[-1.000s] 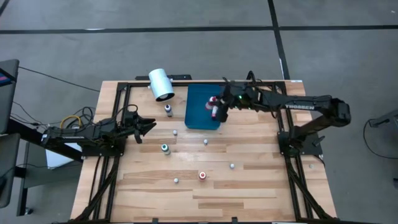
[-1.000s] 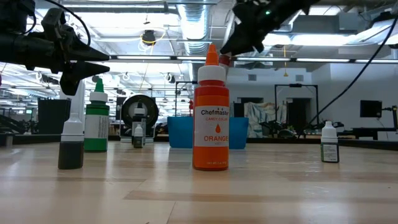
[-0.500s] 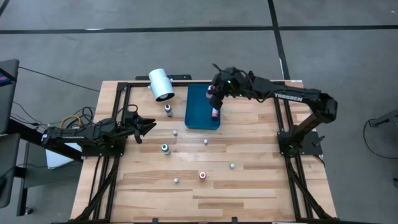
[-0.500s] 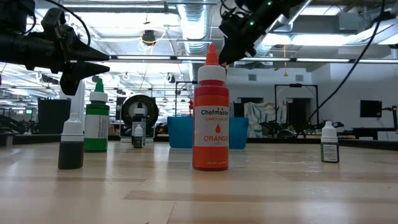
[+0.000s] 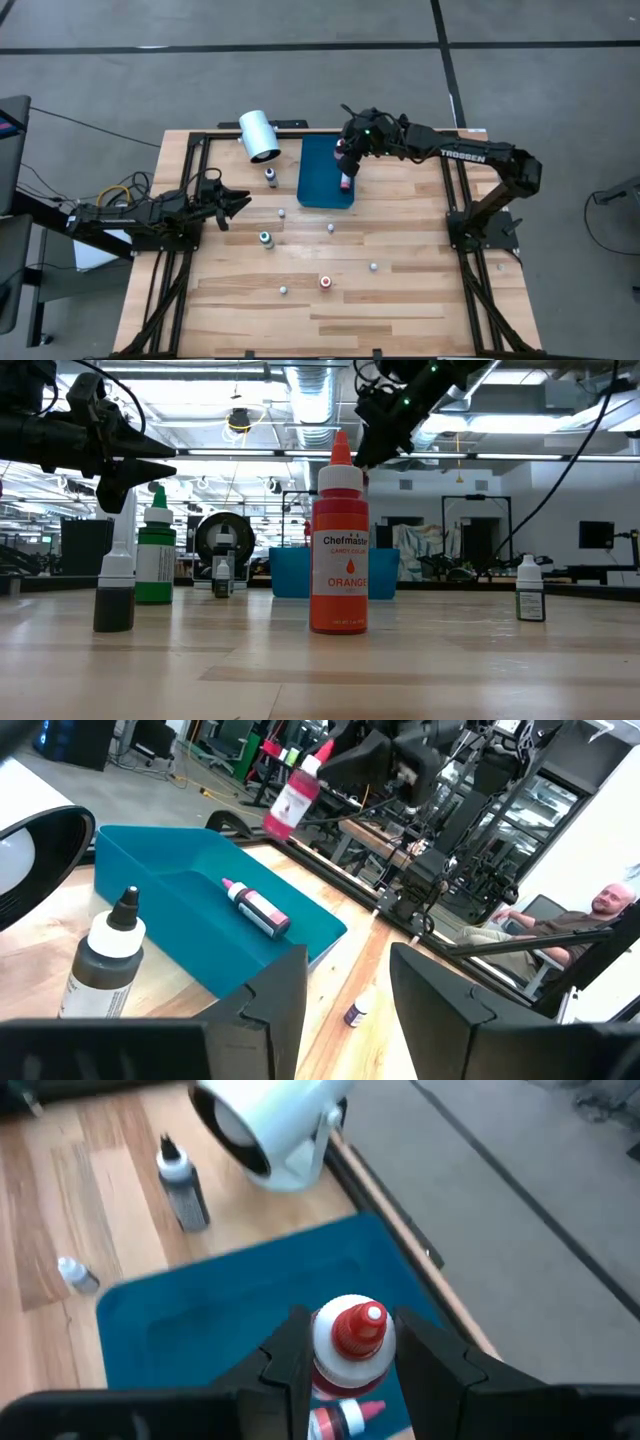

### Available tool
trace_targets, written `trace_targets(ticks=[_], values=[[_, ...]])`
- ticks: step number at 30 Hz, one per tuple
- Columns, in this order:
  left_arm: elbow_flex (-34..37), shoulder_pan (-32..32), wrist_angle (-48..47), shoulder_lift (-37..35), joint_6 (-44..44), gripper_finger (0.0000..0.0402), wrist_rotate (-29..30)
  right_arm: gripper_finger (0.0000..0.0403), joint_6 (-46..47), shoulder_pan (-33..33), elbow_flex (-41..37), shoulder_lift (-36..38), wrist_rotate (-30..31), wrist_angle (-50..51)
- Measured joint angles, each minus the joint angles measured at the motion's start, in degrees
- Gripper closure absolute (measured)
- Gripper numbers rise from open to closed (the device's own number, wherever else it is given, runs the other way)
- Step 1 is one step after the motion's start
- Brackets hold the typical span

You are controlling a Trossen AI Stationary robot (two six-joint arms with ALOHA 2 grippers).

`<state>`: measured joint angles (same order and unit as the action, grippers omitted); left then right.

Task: Pick & Place food coloring
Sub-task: Put the large red food coloring bottle into the blue bin

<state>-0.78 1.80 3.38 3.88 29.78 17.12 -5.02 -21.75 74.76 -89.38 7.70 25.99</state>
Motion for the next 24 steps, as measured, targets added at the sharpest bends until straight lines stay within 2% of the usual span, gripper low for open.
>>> trace_targets(ticks=[14, 19, 24], values=[[0.00, 0.02, 0.00, -0.02, 0.00, 0.0265, 0.01, 0.0295, 0.48, -3.17, -5.68, 0.00, 0.13, -5.41], [0.00, 0.02, 0.00, -0.01, 0.00, 0.0265, 0.02, 0.0295, 0.13, -3.25, -5.68, 0.02, 2.15, -5.77], [0.00, 0.00, 0.00, -0.02, 0.00, 0.0265, 0.13, 0.0295, 0.01, -3.14, -5.71, -3.30, 2.37, -6.94]])
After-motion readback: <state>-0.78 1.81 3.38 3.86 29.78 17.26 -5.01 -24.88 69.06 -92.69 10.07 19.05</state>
